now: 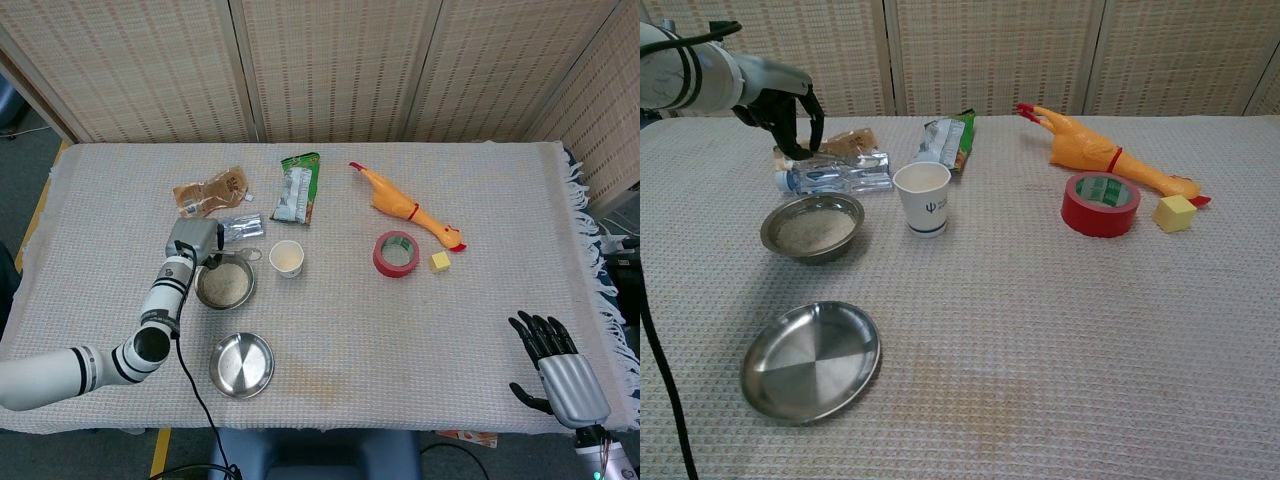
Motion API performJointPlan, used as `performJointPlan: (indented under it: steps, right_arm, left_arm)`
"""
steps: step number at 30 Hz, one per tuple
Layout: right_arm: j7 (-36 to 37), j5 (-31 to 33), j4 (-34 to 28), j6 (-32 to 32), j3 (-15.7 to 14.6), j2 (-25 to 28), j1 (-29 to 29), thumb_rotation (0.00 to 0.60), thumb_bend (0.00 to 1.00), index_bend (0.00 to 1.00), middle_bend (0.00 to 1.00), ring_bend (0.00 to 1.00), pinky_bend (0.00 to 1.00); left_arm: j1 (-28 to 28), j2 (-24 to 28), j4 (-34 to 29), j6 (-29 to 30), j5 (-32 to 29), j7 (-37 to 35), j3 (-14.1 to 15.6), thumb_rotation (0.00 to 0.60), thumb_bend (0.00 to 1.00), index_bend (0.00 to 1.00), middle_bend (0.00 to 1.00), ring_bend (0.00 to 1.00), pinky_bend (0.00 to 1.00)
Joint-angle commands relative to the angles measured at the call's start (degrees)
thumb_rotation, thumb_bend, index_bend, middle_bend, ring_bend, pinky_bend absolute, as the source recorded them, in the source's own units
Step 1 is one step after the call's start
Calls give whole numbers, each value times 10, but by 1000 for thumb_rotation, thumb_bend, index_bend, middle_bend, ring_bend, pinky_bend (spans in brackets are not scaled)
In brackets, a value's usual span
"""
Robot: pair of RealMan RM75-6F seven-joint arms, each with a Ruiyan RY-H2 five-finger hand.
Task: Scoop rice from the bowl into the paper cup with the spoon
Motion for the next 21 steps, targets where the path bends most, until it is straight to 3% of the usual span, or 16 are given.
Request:
performJointPlan:
  steps: [1,11,21]
  right_arm:
    - [5,8,3,-11,2,1,5,600,118,0,0,0,0]
    - [25,33,12,-38,9,3,19,600,118,0,0,0,0]
    - [36,39,17,-46,10,5,23,600,119,0,0,0,0]
  left_arm:
    - [-25,-14,15,3,-19,13,11,600,399,660,1000,1000,1000]
    - [-80,-41,57,2,-70,31,25,600,398,656,1000,1000,1000]
    - [-102,-82,80,34,-46,41,49,600,396,653,1000,1000,1000]
